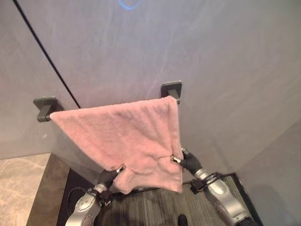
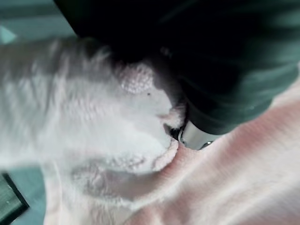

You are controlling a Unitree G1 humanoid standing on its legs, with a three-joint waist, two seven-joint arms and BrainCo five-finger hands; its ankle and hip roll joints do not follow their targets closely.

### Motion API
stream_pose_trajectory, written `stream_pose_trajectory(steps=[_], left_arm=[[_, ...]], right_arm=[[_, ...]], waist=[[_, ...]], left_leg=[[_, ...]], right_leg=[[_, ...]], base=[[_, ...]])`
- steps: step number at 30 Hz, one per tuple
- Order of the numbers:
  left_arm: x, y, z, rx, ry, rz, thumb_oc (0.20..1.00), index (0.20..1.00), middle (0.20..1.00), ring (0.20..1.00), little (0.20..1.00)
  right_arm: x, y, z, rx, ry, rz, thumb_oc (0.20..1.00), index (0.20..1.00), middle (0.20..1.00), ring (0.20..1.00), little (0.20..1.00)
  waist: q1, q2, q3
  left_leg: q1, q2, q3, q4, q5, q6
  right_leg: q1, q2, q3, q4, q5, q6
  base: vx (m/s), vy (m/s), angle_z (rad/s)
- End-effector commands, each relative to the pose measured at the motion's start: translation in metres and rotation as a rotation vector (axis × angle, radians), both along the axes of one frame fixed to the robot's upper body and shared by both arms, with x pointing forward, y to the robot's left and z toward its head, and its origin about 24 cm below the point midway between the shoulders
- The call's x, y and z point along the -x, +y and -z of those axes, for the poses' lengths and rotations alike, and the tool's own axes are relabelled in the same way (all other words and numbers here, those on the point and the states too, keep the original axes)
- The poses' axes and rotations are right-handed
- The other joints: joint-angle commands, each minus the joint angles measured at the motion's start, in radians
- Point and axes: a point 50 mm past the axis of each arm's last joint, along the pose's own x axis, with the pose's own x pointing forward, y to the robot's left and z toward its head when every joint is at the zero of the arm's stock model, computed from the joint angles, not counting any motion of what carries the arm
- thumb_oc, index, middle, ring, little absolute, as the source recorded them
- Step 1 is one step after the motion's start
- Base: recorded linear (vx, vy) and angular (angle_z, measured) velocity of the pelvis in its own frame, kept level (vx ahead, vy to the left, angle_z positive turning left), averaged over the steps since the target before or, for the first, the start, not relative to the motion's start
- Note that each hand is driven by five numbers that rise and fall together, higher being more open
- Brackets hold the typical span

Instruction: Put brush and paste in cup on sink, flatten towel.

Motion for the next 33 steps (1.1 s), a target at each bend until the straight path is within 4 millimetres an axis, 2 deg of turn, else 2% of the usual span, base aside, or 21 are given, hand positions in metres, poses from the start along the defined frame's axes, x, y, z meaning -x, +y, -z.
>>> stream_pose_trajectory(steps=[1,6,7,8,9,10,11,14,16,17,20,23,24,25,26,27,28,29,30,32,33], left_arm=[[-0.01,0.015,-0.007,-0.083,-0.044,0.012,0.2,0.2,0.2,0.2,0.2],[-0.008,0.019,-0.002,-0.11,-0.026,-0.013,0.2,0.2,0.2,0.2,0.2],[-0.006,0.02,0.001,-0.126,-0.01,-0.019,0.366,0.366,0.366,0.366,0.366],[-0.005,0.021,0.003,-0.136,-0.001,-0.023,0.583,0.583,0.583,0.583,0.583],[-0.004,0.024,0.007,-0.174,0.011,-0.036,1.0,1.0,1.0,1.0,1.0],[-0.004,0.024,0.007,-0.174,0.01,-0.037,1.0,1.0,1.0,1.0,1.0],[0.001,0.032,0.015,-0.284,0.047,-0.045,1.0,1.0,1.0,1.0,1.0],[0.007,0.044,0.02,-0.462,0.071,-0.029,1.0,1.0,1.0,1.0,1.0],[0.009,0.047,0.019,-0.514,0.063,-0.025,1.0,1.0,1.0,1.0,1.0],[0.014,0.057,0.02,-0.605,0.065,-0.029,1.0,1.0,1.0,1.0,1.0],[0.021,0.067,0.023,-0.638,0.096,-0.091,1.0,1.0,1.0,1.0,1.0],[0.031,0.083,0.02,-0.66,0.108,-0.209,1.0,1.0,1.0,1.0,1.0],[0.035,0.095,0.009,-0.685,0.067,-0.322,1.0,1.0,1.0,1.0,1.0],[0.036,0.095,0.009,-0.685,0.068,-0.322,1.0,1.0,1.0,1.0,1.0],[0.037,0.105,-0.008,-0.704,-0.008,-0.445,1.0,1.0,1.0,1.0,1.0],[0.037,0.105,-0.008,-0.705,-0.007,-0.445,1.0,1.0,1.0,1.0,1.0],[0.037,0.112,-0.021,-0.732,-0.063,-0.515,1.0,1.0,1.0,1.0,1.0],[0.034,0.121,-0.039,-0.8,-0.153,-0.595,1.0,1.0,1.0,1.0,1.0],[0.034,0.121,-0.039,-0.802,-0.153,-0.595,1.0,1.0,1.0,1.0,1.0],[0.033,0.132,-0.072,-0.927,-0.308,-0.743,1.0,1.0,1.0,1.0,1.0],[0.034,0.132,-0.072,-0.928,-0.309,-0.744,1.0,1.0,1.0,1.0,1.0]], right_arm=[[0.002,0.013,0.001,-0.058,-0.003,-0.025,0.2,0.2,0.2,0.2,0.2],[0.002,0.021,0.002,-0.075,0.013,-0.048,0.2,0.2,0.2,0.2,0.2],[0.001,0.02,0.005,-0.07,0.025,-0.047,0.291,0.291,0.291,0.291,0.291],[0.002,0.02,0.007,-0.059,0.033,-0.043,0.476,0.476,0.476,0.476,0.476],[0.002,0.019,0.01,-0.024,0.042,-0.034,1.0,1.0,1.0,1.0,1.0],[0.002,0.019,0.01,-0.024,0.042,-0.034,1.0,1.0,1.0,1.0,1.0],[0.003,0.016,0.017,-0.016,0.075,-0.024,1.0,1.0,1.0,1.0,1.0],[0.005,0.009,0.026,0.039,0.11,0.005,1.0,1.0,1.0,1.0,1.0],[0.006,0.004,0.032,0.048,0.136,0.033,1.0,1.0,1.0,1.0,1.0],[0.01,-0.01,0.042,0.038,0.191,0.111,1.0,1.0,1.0,1.0,1.0],[0.016,-0.02,0.05,0.013,0.243,0.186,1.0,1.0,1.0,1.0,1.0],[0.023,-0.041,0.057,-0.037,0.278,0.348,1.0,1.0,1.0,1.0,1.0],[0.024,-0.06,0.05,-0.031,0.234,0.473,1.0,1.0,1.0,1.0,1.0],[0.025,-0.06,0.05,-0.03,0.235,0.473,1.0,1.0,1.0,1.0,1.0],[0.022,-0.081,0.034,0.04,0.128,0.595,1.0,1.0,1.0,1.0,1.0],[0.023,-0.08,0.034,0.042,0.129,0.595,1.0,1.0,1.0,1.0,1.0],[0.019,-0.089,0.021,0.109,0.045,0.637,1.0,1.0,1.0,1.0,1.0],[0.012,-0.098,-0.006,0.198,-0.106,0.667,1.0,1.0,1.0,1.0,1.0],[0.012,-0.098,-0.006,0.2,-0.106,0.667,1.0,1.0,1.0,1.0,1.0],[0.007,-0.11,-0.051,0.406,-0.362,0.714,1.0,1.0,1.0,1.0,1.0],[0.007,-0.11,-0.051,0.408,-0.364,0.715,1.0,1.0,1.0,1.0,1.0]], waist=[[0.009,-0.021,-0.016],[0.017,-0.014,-0.018],[0.02,-0.014,-0.019],[0.021,-0.014,-0.018],[0.022,-0.015,-0.018],[0.022,-0.014,-0.018],[0.024,-0.016,-0.016],[0.023,-0.017,-0.013],[0.023,-0.018,-0.013],[0.021,-0.021,-0.014],[0.022,-0.025,-0.013],[0.021,-0.028,-0.012],[0.021,-0.029,-0.011],[0.021,-0.029,-0.012],[0.022,-0.027,-0.011],[0.022,-0.027,-0.011],[0.023,-0.026,-0.009],[0.026,-0.027,-0.009],[0.026,-0.027,-0.008],[0.033,-0.028,-0.004],[0.032,-0.028,-0.004]], left_leg=[[-0.032,0.028,-0.011,0.01,0.018,-0.017],[-0.028,0.026,-0.015,0.01,0.017,-0.017],[-0.028,0.025,-0.015,0.01,0.017,-0.018],[-0.028,0.025,-0.016,0.01,0.017,-0.018],[-0.029,0.024,-0.016,0.01,0.018,-0.018],[-0.029,0.024,-0.016,0.01,0.018,-0.018],[-0.029,0.025,-0.014,0.01,0.019,-0.019],[-0.03,0.028,-0.015,0.01,0.019,-0.021],[-0.03,0.028,-0.015,0.01,0.019,-0.021],[-0.029,0.03,-0.015,0.01,0.018,-0.022],[-0.03,0.031,-0.016,0.01,0.018,-0.024],[-0.033,0.033,-0.02,0.01,0.019,-0.025],[-0.036,0.034,-0.023,0.01,0.018,-0.024],[-0.035,0.034,-0.023,0.01,0.018,-0.025],[-0.036,0.035,-0.026,0.01,0.017,-0.024],[-0.036,0.035,-0.027,0.01,0.017,-0.024],[-0.035,0.036,-0.03,0.01,0.016,-0.024],[-0.038,0.037,-0.033,0.01,0.015,-0.024],[-0.037,0.037,-0.033,0.01,0.015,-0.024],[-0.038,0.038,-0.038,0.01,0.013,-0.024],[-0.04,0.038,-0.038,0.01,0.013,-0.023]], right_leg=[[0.01,-0.068,0.006,0.003,0.011,0.055],[0.015,-0.069,0.001,0.001,0.009,0.053],[0.015,-0.068,0.0,0.001,0.009,0.052],[0.015,-0.069,-0.001,0.001,0.01,0.052],[0.015,-0.068,-0.002,0.001,0.01,0.052],[0.015,-0.068,-0.002,0.001,0.01,0.052],[0.016,-0.068,-0.005,0.001,0.012,0.051],[0.015,-0.068,-0.007,0.001,0.011,0.051],[0.015,-0.067,-0.007,0.001,0.011,0.05],[0.016,-0.065,-0.006,0.001,0.01,0.051],[0.015,-0.063,-0.005,0.0,0.01,0.05],[0.014,-0.061,-0.009,0.0,0.01,0.049],[0.015,-0.059,-0.011,0.0,0.007,0.047],[0.015,-0.059,-0.012,0.0,0.007,0.047],[0.016,-0.059,-0.016,0.0,0.005,0.047],[0.017,-0.059,-0.017,0.0,0.004,0.047],[0.02,-0.059,-0.019,0.0,0.003,0.046],[0.018,-0.059,-0.021,0.0,0.002,0.046],[0.018,-0.059,-0.021,0.001,0.002,0.046],[0.021,-0.061,-0.026,0.001,-0.002,0.047],[0.019,-0.061,-0.026,0.001,-0.001,0.047]], base=[[0.0,0.0,0.0],[0.0,0.0,0.0],[0.0,0.0,0.0],[0.0,0.0,0.0],[0.0,0.0,0.0],[0.0,0.0,0.0],[0.0,0.0,0.0],[0.0,0.0,0.0],[0.0,0.0,0.0],[0.0,0.0,0.0],[0.0,0.0,0.0],[0.0,0.0,0.0],[0.0,0.0,0.0],[0.0,0.0,0.0],[0.0,0.0,0.0],[0.0,0.0,0.0],[0.0,0.0,0.0],[0.0,0.0,0.0],[0.0,0.0,0.0],[0.0,0.0,0.0],[0.0,0.0,0.0]])
